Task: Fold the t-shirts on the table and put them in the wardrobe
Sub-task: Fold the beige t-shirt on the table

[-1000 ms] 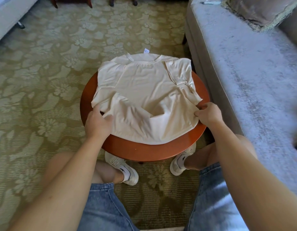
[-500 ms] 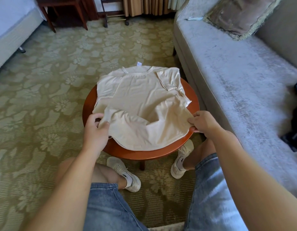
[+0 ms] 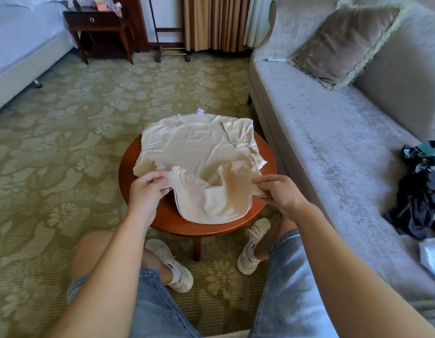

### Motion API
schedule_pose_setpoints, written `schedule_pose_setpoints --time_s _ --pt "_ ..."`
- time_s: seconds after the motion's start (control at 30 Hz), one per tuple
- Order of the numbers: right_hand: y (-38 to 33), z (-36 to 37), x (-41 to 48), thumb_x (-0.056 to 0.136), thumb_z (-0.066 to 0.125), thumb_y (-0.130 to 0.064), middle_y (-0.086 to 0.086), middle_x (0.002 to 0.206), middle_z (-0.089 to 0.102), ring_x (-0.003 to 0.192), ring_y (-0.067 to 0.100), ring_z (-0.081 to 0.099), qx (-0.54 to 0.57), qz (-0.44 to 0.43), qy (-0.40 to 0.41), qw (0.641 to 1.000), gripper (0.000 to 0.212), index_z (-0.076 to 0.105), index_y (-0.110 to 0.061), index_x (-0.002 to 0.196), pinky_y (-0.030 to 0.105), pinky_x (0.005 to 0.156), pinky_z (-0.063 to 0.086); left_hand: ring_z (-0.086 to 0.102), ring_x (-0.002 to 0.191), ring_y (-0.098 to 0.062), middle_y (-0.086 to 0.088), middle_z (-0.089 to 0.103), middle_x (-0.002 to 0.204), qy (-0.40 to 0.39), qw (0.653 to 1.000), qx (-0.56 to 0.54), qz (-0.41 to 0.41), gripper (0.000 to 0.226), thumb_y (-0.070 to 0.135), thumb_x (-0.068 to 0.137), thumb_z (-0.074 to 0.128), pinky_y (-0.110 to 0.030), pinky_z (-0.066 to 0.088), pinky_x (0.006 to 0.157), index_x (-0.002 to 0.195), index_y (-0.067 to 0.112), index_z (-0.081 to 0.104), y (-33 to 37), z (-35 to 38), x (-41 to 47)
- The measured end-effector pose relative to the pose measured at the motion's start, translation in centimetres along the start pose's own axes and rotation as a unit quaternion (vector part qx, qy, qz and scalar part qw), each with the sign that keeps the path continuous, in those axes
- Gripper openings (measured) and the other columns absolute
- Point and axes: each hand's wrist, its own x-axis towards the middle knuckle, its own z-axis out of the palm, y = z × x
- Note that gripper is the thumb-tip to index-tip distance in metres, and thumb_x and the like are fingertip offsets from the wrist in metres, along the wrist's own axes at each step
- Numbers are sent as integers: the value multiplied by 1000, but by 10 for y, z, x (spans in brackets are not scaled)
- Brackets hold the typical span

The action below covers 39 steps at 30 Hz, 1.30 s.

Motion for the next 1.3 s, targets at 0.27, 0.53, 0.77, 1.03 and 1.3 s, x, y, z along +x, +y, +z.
schedule_pose_setpoints --time_s 0.27,0.53,0.77,1.03,1.3 --pt "3 -8 -7 79 43 22 18 104 66 91 28 62 51 -39 -66 996 50 70 -13 102 37 84 49 64 109 -18 -12 65 114 -156 988 3 11 50 -28 83 45 -24 55 88 108 11 64 25 0 -7" --pt "14 -10 -10 89 68 -13 12 85 69 78 17 61 19 -132 -23 991 8 75 -8 87 27 74 48 67 100 -25 -7 73 98 -151 957 218 118 38 1 86 68 -33 52 89 89 39 74 30 -12 -10" --pt "22 -8 -7 86 72 -15 -10 111 58 94 -9 55 -36 -191 76 978 10 75 -5 85 10 81 41 57 109 -7 23 51 110 -105 912 331 219 14 15 89 68 -33 50 86 92 28 74 28 -23 -16" --pt "9 3 -16 94 60 -13 -7 68 62 62 0 56 -107 -246 84 960 19 66 -18 77 14 59 41 61 55 -3 11 69 65 -116 943 252 185 25 4 92 62 -14 49 55 100 27 65 32 -18 -24" --pt "-4 4 -31 101 46 -29 2 80 62 79 25 61 -133 -300 144 934 22 56 -12 93 42 73 50 62 97 -1 15 67 100 12 928 282 243 19 17 95 60 -15 45 84 109 16 73 38 -38 -35"
